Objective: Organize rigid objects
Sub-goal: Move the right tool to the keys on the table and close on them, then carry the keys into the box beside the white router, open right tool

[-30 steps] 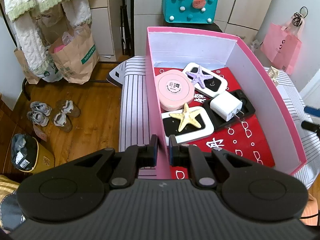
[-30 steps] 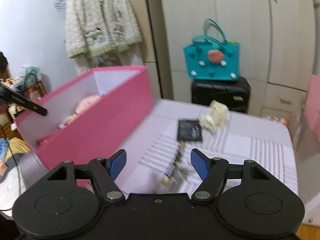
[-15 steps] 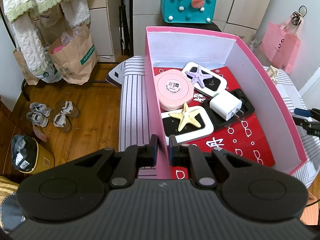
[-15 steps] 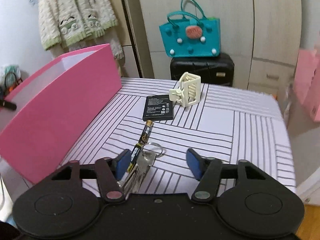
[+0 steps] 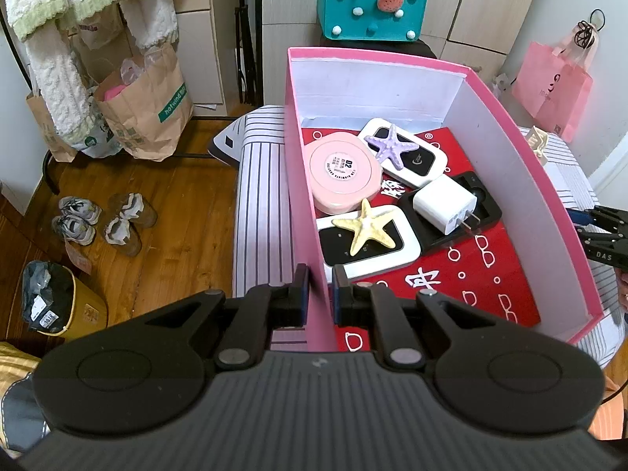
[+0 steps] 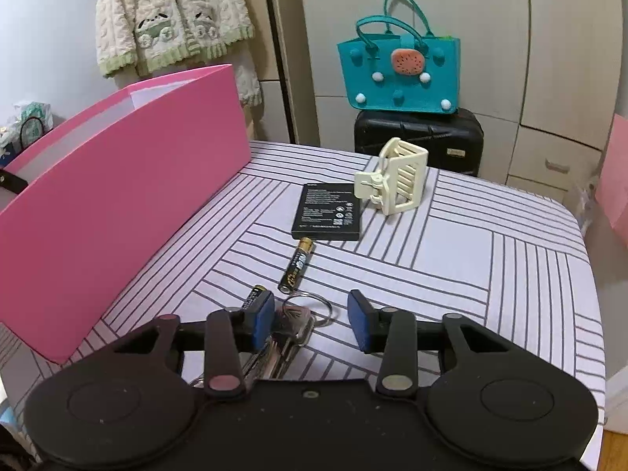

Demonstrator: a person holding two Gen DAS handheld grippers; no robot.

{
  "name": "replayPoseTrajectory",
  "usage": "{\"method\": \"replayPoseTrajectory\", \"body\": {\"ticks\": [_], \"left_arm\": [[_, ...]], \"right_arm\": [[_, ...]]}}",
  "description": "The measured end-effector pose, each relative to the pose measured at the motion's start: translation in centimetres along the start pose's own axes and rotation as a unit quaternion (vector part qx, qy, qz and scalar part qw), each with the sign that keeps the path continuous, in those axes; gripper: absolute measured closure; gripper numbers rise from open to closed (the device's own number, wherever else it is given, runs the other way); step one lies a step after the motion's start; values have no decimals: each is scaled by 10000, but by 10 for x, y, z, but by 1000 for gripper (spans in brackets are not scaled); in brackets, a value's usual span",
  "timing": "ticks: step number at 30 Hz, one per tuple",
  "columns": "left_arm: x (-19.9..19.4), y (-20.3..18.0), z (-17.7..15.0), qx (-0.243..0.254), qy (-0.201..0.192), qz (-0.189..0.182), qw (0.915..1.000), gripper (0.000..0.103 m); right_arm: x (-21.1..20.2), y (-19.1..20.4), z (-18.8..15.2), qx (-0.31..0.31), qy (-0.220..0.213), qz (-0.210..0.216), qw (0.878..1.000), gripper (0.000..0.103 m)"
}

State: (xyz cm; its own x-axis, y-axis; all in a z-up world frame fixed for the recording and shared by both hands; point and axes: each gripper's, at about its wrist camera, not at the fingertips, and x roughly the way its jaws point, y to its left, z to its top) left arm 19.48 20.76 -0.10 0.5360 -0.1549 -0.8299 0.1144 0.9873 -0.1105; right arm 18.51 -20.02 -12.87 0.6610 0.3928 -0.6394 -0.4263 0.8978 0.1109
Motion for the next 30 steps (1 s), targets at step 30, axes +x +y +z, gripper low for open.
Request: {"method": "replayPoseTrajectory", "body": {"ticks": [30], "left_arm": [[2,-4,1,238,68,22,9997,92]], "right_arm": [[-55,9,38,817,-607,-17,9948,73]]}}
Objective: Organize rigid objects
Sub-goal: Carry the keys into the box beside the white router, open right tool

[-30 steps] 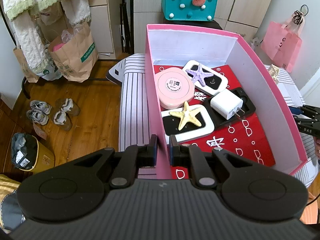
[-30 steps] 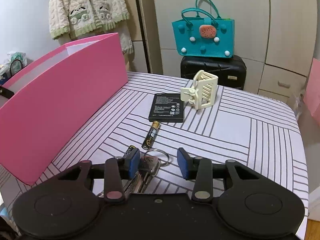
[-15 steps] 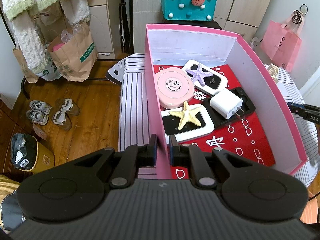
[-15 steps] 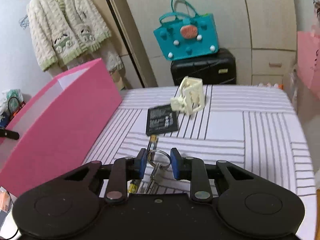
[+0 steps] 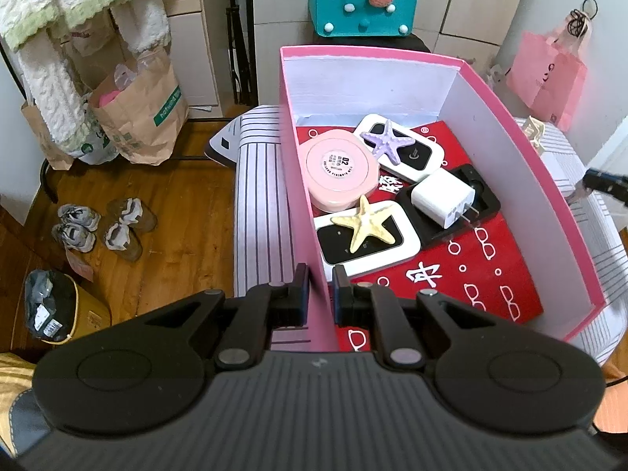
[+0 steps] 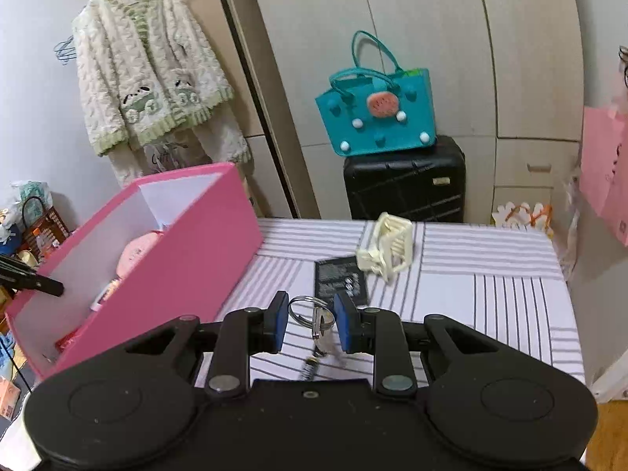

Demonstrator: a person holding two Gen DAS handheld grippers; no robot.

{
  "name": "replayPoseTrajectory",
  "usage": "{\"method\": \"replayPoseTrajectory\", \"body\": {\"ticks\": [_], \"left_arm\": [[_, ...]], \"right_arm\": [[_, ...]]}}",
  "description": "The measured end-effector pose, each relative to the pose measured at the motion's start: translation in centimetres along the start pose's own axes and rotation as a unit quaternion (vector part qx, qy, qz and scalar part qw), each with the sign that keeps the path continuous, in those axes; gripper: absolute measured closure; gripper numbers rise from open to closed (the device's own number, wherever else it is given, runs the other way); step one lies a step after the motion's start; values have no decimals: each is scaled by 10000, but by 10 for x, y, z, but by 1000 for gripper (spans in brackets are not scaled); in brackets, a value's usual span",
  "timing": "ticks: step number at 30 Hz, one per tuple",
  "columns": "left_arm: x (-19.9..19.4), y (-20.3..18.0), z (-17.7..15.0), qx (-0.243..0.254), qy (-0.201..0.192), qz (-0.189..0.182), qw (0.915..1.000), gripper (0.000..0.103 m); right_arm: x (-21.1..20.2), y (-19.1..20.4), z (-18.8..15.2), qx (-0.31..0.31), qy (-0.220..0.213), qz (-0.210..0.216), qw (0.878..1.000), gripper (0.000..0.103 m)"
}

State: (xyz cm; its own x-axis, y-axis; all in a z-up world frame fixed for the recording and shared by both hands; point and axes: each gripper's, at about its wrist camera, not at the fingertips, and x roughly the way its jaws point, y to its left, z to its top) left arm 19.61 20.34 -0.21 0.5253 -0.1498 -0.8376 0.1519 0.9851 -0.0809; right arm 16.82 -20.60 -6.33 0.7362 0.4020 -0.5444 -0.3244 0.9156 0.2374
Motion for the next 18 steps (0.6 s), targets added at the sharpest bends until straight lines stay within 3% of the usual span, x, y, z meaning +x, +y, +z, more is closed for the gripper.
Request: {"method": "replayPoseTrajectory", "body": {"ticks": [9,14,18], "left_arm": [[-2,-21,3,869,208,451,9950,94],[-4,-21,5,955,285,493,9938,94],[-7,-19,4,886,251,435,9948,94]], "right_arm": [[-18,46,35,-525,-59,188,9984,73],[-21,79,58,-675,-13,654,9956,73],[-20,108,68,-731,67,1284,9890,73]]}}
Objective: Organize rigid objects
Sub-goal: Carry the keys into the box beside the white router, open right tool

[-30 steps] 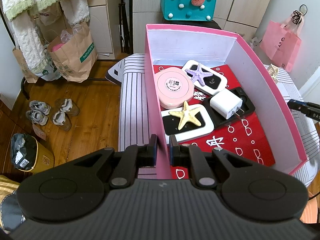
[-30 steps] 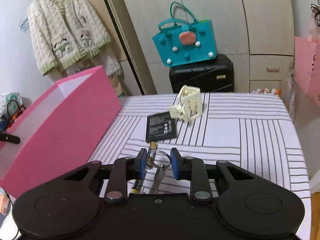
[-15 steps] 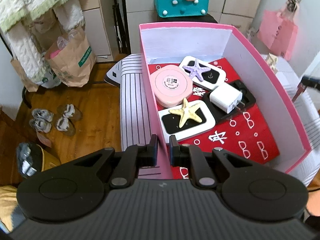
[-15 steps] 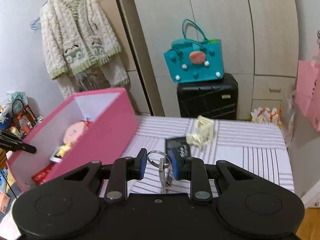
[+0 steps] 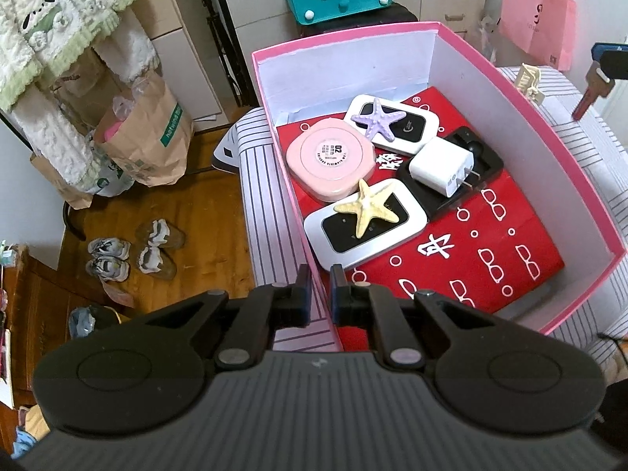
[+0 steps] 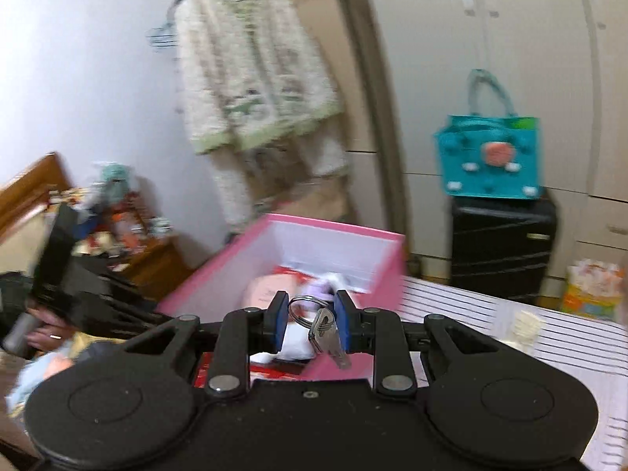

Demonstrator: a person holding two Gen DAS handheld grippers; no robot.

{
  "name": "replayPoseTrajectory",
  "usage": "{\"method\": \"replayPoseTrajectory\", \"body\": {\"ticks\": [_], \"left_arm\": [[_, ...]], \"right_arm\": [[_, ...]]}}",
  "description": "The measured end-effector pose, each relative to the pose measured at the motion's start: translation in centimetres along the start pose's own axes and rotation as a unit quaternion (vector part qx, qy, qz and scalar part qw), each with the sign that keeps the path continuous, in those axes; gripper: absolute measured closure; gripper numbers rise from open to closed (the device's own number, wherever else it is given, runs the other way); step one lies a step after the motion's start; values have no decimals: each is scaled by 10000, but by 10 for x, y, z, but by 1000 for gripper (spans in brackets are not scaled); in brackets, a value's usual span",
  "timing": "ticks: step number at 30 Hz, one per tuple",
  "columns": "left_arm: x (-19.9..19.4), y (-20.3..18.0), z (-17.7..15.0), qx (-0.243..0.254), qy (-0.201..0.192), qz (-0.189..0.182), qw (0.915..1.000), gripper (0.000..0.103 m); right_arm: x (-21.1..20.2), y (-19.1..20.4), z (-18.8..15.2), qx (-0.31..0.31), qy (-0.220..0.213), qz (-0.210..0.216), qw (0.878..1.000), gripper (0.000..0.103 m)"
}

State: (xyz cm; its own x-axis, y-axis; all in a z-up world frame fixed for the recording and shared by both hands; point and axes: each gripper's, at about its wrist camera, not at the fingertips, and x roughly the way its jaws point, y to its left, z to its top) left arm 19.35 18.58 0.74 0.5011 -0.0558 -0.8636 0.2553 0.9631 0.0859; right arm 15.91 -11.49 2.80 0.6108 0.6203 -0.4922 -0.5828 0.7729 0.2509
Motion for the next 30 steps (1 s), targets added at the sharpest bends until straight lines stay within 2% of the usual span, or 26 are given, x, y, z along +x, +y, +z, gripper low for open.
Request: {"method": "replayPoseTrajectory", "body": {"ticks": [4,7,16,19,21,24,26,28,30], "left_arm": [[0,-2,-1,3,-42,28,10000,95],[-1,-1,-2,-42,-84,15,10000,94],[-1,3,-5,-165,-143,-75,9997,94],[-2,4,-5,-190,-159,-89,9997,94],[-2,4,-6,-181,-161,-82,9997,94],[-2,4,-6,-209,-159,-106,9996,94],[-2,4,-5,-250,-157,-136,9995,94],[-3,4,-5,-261,-167,-137,9994,94],[-3,4,-6,-291,-180,-132,9993,94]], "right_arm": [[25,23,2,7,320,589,9978,73],[50,37,-6,75,657,866,9940,73],[125,70,-21,110,1454,1091,9833,73],[137,76,-21,72,1551,1089,9819,73],[143,80,-23,-68,1608,933,9825,72],[140,81,-25,-256,1437,594,9875,71],[131,77,-23,-177,1342,584,9891,70],[116,68,-20,0,1238,620,9904,64],[99,61,-17,17,1056,472,9933,60]]}}
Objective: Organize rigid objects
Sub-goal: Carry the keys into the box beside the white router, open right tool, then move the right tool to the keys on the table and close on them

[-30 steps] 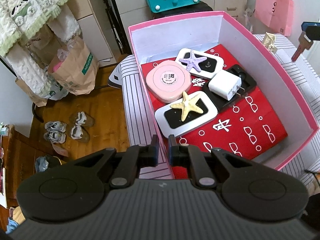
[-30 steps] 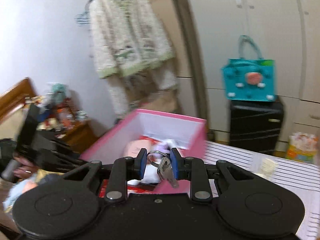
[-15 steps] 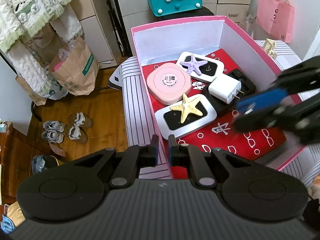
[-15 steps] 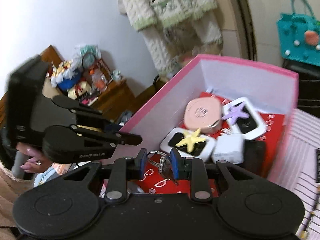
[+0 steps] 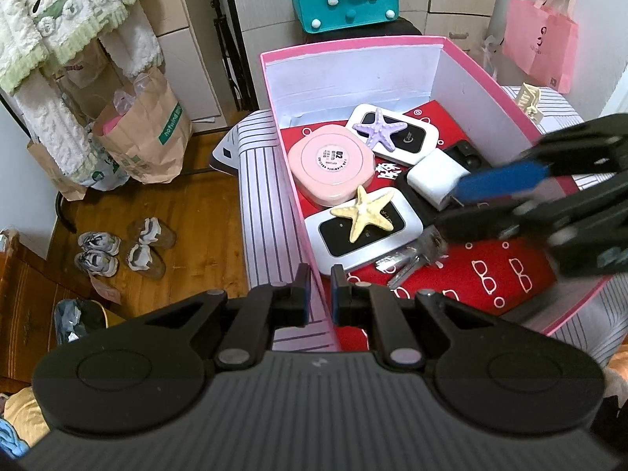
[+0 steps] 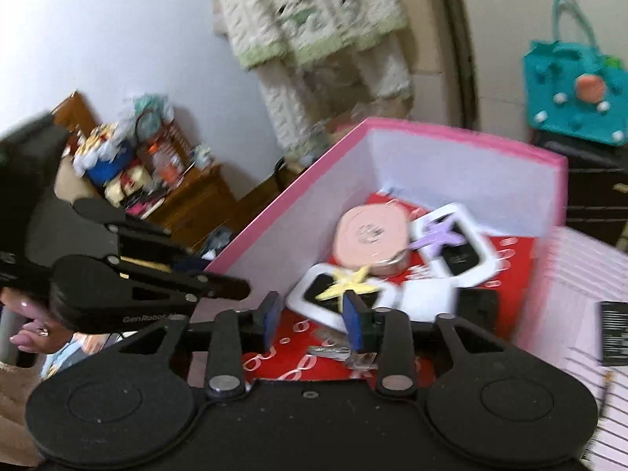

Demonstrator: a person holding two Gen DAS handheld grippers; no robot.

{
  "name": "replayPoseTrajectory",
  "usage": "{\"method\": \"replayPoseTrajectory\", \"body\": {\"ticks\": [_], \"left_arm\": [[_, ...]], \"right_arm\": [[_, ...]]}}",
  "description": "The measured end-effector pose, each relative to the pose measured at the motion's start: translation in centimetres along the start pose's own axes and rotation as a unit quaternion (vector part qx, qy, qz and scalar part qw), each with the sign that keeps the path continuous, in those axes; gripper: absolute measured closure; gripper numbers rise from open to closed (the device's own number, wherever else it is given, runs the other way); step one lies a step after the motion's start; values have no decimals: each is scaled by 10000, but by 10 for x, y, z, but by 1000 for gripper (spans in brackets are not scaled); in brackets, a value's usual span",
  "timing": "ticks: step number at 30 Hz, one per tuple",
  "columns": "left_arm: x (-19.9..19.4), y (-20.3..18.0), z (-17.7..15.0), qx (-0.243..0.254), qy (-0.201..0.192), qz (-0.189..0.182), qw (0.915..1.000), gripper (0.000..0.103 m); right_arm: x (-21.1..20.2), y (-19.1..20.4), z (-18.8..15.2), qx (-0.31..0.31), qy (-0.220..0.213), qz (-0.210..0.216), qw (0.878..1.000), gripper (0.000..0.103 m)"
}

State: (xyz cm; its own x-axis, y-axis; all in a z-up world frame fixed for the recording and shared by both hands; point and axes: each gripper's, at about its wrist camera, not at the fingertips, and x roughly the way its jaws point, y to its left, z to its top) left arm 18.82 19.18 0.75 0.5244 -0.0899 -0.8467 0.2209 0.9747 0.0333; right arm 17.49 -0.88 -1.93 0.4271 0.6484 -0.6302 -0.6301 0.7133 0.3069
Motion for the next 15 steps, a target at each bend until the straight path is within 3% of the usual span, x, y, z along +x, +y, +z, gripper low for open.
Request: {"method": "replayPoseTrajectory", "body": {"ticks": [8,15], "left_arm": [[3,2,-6,-110,61,-2,9999,94],[5,-4,-10,-97,146,94,9998,94]], "right_arm": [[-81,-33,-33,392,-492,-660,9958,53],[-121,-69,-98,979,-721,-1282,9843,50]]}}
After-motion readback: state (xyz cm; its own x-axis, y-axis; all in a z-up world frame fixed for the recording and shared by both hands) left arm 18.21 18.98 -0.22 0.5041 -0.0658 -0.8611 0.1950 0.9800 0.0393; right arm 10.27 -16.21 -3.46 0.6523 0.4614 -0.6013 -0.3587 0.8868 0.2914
